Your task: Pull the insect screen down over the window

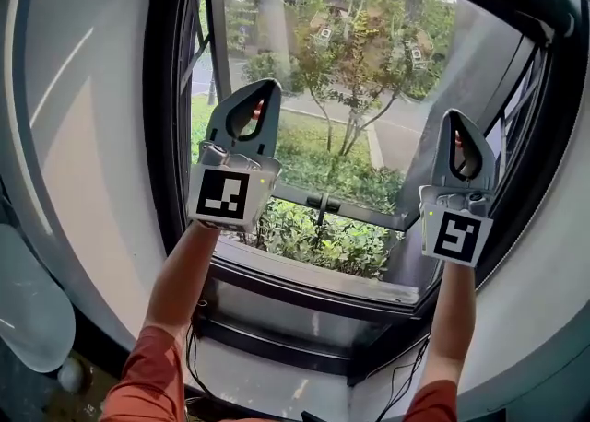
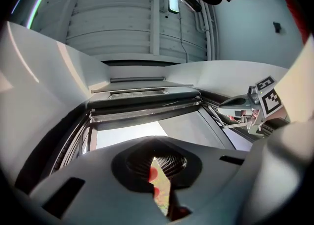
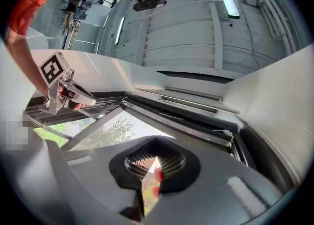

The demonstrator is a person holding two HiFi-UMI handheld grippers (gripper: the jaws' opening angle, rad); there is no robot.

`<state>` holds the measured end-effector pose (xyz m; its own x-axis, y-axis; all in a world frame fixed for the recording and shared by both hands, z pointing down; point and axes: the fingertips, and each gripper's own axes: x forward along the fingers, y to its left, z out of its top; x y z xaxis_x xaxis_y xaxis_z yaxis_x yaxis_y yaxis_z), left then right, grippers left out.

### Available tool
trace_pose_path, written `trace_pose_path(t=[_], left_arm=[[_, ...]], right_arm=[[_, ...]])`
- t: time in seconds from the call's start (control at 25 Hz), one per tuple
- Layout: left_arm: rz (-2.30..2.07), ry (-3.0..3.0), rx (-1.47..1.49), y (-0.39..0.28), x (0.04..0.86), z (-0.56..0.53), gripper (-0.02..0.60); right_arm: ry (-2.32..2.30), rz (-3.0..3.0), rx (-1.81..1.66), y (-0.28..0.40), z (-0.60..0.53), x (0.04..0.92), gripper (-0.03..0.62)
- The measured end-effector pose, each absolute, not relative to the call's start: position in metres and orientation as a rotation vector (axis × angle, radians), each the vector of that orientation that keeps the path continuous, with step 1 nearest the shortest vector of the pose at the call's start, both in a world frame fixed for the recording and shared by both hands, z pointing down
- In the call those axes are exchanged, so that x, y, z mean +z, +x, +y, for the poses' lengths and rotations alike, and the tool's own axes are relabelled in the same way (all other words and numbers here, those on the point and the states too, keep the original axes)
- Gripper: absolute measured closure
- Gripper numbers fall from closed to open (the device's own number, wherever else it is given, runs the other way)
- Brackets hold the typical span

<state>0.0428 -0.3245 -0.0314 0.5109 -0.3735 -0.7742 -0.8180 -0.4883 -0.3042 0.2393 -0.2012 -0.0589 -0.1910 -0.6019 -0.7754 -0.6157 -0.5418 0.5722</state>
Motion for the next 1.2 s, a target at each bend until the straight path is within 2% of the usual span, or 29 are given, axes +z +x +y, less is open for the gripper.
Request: trace_pose_path(t=[0.48,1.04,1.2], left_arm=[[0.964,-1.837,0.723,0.061,-0.128,-0.316,0.577],[1.101,-1.402,0.214,0.088,-0.224,-0.336,0.574],[1.132,-1.330,0.076,0.089,-0.239,-0.348,0.509]], right_arm=[[-2.062,1.360,2.104,0.231,-0.202,-0.162,0.585],[-2.432,1.227,2.336,0.255,-0.233,-0.239,0.583],[-2.540,1.241,2.356,0.262,-0.241,-0.249,0.542]])
